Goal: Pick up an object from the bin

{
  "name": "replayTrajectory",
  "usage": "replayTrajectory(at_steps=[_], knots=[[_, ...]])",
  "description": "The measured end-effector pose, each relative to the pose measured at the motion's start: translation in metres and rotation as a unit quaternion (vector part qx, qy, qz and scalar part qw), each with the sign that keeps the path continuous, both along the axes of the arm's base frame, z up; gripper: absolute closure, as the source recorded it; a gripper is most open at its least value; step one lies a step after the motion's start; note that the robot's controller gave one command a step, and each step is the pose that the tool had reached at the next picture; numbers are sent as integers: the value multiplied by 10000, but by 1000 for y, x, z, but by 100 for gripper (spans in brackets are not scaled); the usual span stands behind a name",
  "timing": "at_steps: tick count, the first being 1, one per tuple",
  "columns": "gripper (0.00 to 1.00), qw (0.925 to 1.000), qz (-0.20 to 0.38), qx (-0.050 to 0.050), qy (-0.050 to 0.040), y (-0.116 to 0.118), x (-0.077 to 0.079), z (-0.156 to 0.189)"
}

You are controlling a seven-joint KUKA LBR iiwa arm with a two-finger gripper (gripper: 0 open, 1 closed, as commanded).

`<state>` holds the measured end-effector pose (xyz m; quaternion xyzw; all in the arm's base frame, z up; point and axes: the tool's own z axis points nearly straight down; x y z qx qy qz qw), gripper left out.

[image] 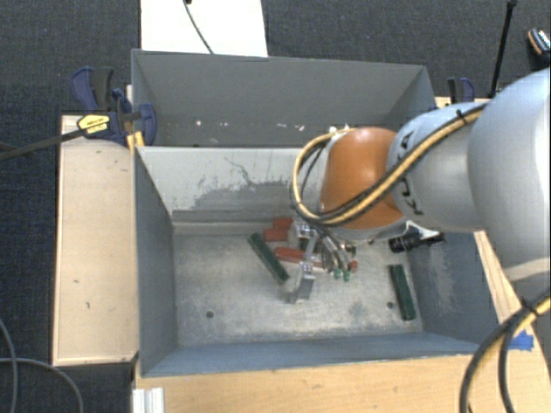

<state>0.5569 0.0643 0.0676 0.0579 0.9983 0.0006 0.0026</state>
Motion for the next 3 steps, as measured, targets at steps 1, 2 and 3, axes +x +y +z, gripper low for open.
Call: replayTrajectory(at_steps=[1, 2, 3], knots=[[0, 9763, 2162, -2, -13, 43, 8, 34], [0, 9965, 842, -6, -10, 15, 14, 39], [0, 9961, -878, 0, 25, 39, 8, 2]])
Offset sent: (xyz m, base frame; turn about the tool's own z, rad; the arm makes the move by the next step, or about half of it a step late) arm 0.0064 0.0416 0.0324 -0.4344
